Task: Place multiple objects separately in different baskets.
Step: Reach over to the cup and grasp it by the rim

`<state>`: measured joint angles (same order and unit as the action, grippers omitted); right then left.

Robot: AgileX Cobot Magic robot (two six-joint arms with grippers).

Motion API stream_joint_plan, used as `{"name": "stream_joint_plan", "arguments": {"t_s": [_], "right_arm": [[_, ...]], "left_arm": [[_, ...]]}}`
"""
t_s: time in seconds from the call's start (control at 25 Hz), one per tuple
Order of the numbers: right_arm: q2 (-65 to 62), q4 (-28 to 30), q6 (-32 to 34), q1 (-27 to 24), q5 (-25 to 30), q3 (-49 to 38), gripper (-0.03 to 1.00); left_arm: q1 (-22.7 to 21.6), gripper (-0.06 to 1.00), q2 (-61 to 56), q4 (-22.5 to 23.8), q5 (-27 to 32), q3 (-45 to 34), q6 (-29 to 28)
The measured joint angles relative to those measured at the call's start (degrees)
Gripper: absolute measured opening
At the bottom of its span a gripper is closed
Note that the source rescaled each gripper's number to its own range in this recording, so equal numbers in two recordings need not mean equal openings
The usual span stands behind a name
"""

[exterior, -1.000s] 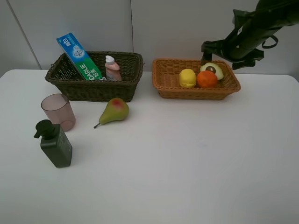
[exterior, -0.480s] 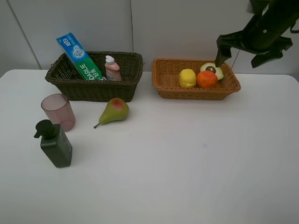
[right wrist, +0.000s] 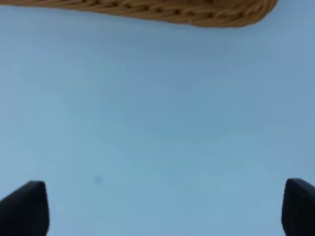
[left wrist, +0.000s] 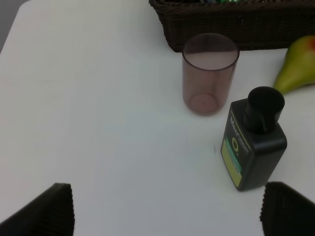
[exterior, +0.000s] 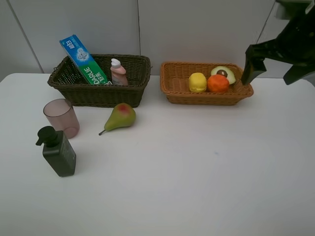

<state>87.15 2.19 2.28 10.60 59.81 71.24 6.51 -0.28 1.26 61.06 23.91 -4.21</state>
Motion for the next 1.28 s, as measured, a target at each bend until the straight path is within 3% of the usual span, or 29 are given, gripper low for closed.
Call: {"name": "stream_joint_plan", "arguments": {"t_s": [0.44, 1.28], "right_arm": [[-18.8, 0.5, -0.2, 0.0, 5.4, -9.2, 1.00], [-60.5, 0.0, -0.2, 0.0, 6.0, -34.8, 1.00]], "left_arm": [[0.0, 1.00, 0.0, 0.0, 0.0, 0.0, 0.0], [0.0, 1.00, 0.0, 0.0, 0.0, 0.0, 0.0]]}}
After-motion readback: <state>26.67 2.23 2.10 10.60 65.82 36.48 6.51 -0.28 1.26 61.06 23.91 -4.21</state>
